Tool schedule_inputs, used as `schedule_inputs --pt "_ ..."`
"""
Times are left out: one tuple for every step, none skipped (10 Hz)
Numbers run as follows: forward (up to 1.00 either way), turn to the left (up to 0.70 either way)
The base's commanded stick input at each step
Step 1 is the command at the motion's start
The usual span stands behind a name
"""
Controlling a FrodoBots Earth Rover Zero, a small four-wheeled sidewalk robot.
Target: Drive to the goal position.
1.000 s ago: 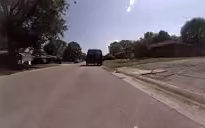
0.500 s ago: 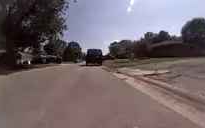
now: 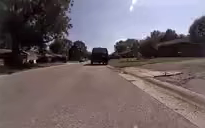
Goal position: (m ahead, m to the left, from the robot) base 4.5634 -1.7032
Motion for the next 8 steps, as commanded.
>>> schedule_inputs --pt "0.50 0.00" --pt "0.50 0.00" --pt "0.50 0.00" --pt "0.50 0.00" --pt "0.50 0.00" --pt "0.50 0.00" --pt "0.50 0.00" --pt "0.50 0.00"
